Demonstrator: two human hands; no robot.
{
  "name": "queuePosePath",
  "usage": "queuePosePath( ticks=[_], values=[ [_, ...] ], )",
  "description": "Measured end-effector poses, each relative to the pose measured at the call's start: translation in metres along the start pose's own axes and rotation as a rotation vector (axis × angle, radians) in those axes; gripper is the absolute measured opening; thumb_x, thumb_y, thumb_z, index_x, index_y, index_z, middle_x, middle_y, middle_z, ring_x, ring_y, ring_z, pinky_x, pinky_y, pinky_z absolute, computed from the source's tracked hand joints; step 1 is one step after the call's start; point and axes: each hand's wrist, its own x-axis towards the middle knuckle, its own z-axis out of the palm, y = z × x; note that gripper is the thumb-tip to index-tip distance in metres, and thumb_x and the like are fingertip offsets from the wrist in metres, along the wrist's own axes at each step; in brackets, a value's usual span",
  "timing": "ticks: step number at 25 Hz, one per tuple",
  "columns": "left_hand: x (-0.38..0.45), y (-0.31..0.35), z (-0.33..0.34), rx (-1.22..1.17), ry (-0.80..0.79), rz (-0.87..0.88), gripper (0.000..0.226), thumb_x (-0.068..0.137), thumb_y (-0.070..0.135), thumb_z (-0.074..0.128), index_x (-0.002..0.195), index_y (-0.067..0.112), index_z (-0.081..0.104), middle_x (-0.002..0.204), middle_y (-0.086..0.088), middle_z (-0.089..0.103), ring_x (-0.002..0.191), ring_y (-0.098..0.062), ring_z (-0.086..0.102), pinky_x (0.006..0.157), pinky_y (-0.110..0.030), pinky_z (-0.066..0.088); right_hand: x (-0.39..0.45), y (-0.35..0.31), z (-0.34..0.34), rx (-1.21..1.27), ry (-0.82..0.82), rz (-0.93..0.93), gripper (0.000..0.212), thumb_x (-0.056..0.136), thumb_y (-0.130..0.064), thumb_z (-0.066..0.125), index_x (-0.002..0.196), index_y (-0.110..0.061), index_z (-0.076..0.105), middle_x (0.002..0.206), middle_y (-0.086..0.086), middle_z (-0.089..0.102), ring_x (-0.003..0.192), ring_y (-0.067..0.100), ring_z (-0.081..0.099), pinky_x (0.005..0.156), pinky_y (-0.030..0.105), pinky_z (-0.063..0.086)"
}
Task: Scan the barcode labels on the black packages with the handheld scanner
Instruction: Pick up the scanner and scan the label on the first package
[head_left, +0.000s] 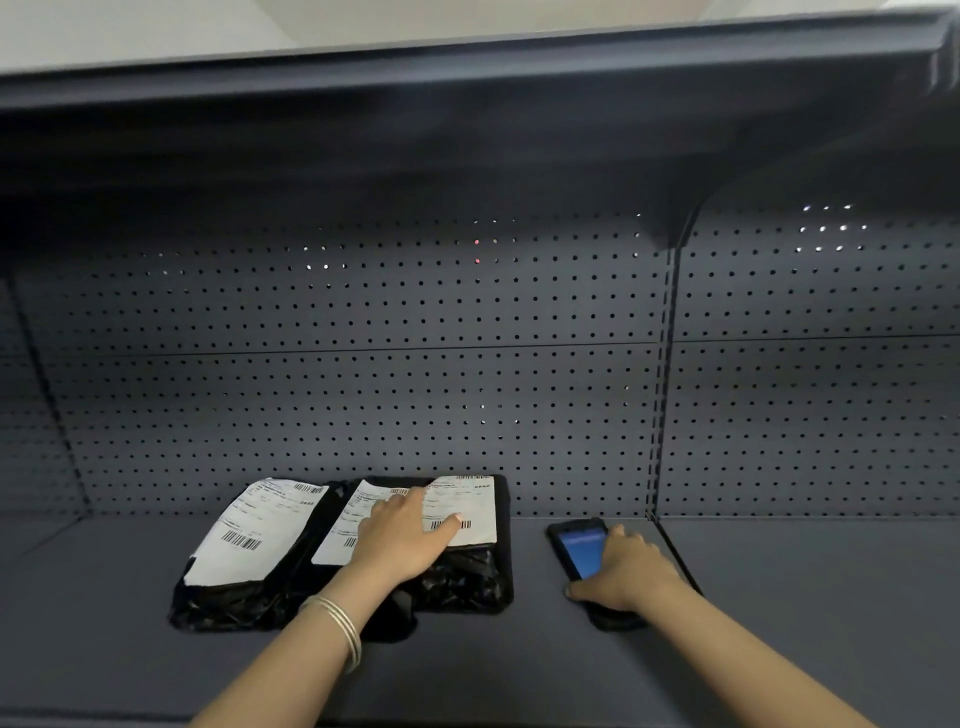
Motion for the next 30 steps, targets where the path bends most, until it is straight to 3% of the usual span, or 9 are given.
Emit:
queuePosePath(
  ticks=[4, 7, 10, 11, 12, 13, 19, 24, 30],
  values=[
    [0.017, -0.005, -0.007, -0.259, -0.12, -0.134, 0.057, 0.061, 0.059, 0.065, 0.1, 0.018, 0.058, 0.108, 0.002, 0.064, 0.106, -0.021, 0.056, 0.089, -0.036, 0.048, 0.003, -0.009, -0.005, -0.04, -0.067, 0.094, 0.078, 0.063, -0.067, 0.074, 0.12, -0.016, 0.062, 0.13, 0.01, 0.059, 0.117, 0.026, 0.059, 0.073, 0.029, 0.052],
    [0.03, -0.008, -0.005, -0.405, -0.132, -0.184, 0.036, 0.072, 0.049, 0.064, 0.078, 0.015, 0.056, 0.093, -0.002, 0.069, 0.088, -0.02, 0.062, 0.087, -0.036, 0.051, 0.011, -0.011, -0.007, -0.024, -0.115, 0.126, 0.085, 0.056, -0.068, 0.075, 0.123, -0.019, 0.061, 0.131, 0.01, 0.059, 0.117, 0.025, 0.059, 0.08, 0.03, 0.052],
    [0.036, -0.003, -0.005, -0.401, -0.097, -0.192, 0.041, 0.087, 0.038, 0.056, 0.065, 0.004, 0.051, 0.077, -0.013, 0.065, 0.088, -0.032, 0.064, 0.069, -0.031, 0.04, 0.01, -0.012, -0.011, 0.001, -0.15, 0.123, 0.053, 0.055, -0.065, 0.074, 0.074, -0.02, 0.056, 0.104, 0.006, 0.063, 0.091, 0.02, 0.057, 0.071, 0.029, 0.046],
    [0.039, -0.001, -0.006, -0.408, -0.094, -0.185, 0.043, 0.088, 0.035, 0.056, 0.057, 0.007, 0.046, 0.065, 0.007, 0.042, 0.084, -0.031, 0.065, 0.066, -0.029, 0.035, 0.009, -0.013, -0.012, 0.012, -0.151, 0.132, 0.053, 0.053, -0.064, 0.074, 0.064, -0.02, 0.048, 0.098, 0.006, 0.06, 0.088, 0.02, 0.054, 0.07, 0.03, 0.045],
    [0.04, 0.001, -0.008, -0.424, -0.092, -0.178, 0.045, 0.088, 0.03, 0.057, 0.051, 0.012, 0.04, 0.093, -0.023, 0.056, 0.072, -0.027, 0.063, 0.065, -0.028, 0.031, 0.01, -0.014, -0.013, 0.026, -0.156, 0.155, 0.056, 0.049, -0.064, 0.075, 0.061, -0.02, 0.042, 0.097, 0.006, 0.057, 0.089, 0.021, 0.053, 0.07, 0.03, 0.044],
    [0.041, 0.003, -0.008, -0.452, -0.086, -0.165, 0.045, 0.087, 0.027, 0.058, 0.05, 0.015, 0.035, 0.054, -0.01, 0.048, 0.058, -0.021, 0.055, 0.062, -0.027, 0.029, 0.012, -0.014, -0.014, 0.021, -0.165, 0.172, 0.06, 0.041, -0.064, 0.075, 0.06, -0.021, 0.039, 0.099, 0.007, 0.056, 0.092, 0.02, 0.055, 0.07, 0.029, 0.044],
    [0.03, 0.01, -0.002, -0.668, 0.084, 0.064, 0.029, 0.089, 0.024, 0.059, 0.068, 0.021, 0.04, 0.063, 0.006, 0.038, 0.056, -0.01, 0.034, 0.056, -0.025, 0.03, -0.006, -0.011, -0.021, 0.158, -0.101, 0.16, 0.099, 0.051, -0.052, 0.084, 0.134, -0.008, 0.052, 0.13, 0.008, 0.057, 0.116, 0.021, 0.058, 0.08, 0.028, 0.054],
    [0.013, 0.007, -0.005, -0.68, 0.243, 0.23, 0.019, 0.088, 0.024, 0.062, 0.074, 0.026, 0.048, 0.075, 0.009, 0.059, 0.068, -0.004, 0.052, 0.061, -0.019, 0.041, -0.049, -0.012, -0.062, 0.338, 0.045, 0.013, 0.083, 0.061, -0.044, 0.086, 0.123, -0.004, 0.048, 0.098, 0.001, 0.064, 0.076, 0.01, 0.059, 0.051, 0.022, 0.042],
    [-0.004, 0.004, -0.002, -0.801, 0.251, 0.296, 0.023, 0.086, 0.012, 0.065, 0.101, 0.027, 0.055, 0.103, 0.01, 0.065, 0.099, 0.003, 0.059, 0.085, -0.014, 0.047, -0.124, -0.017, -0.12, 0.361, -0.029, -0.193, 0.065, 0.055, -0.055, 0.085, 0.102, -0.017, 0.062, 0.058, -0.015, 0.073, 0.07, 0.005, 0.066, 0.063, 0.021, 0.047]
  ],
)
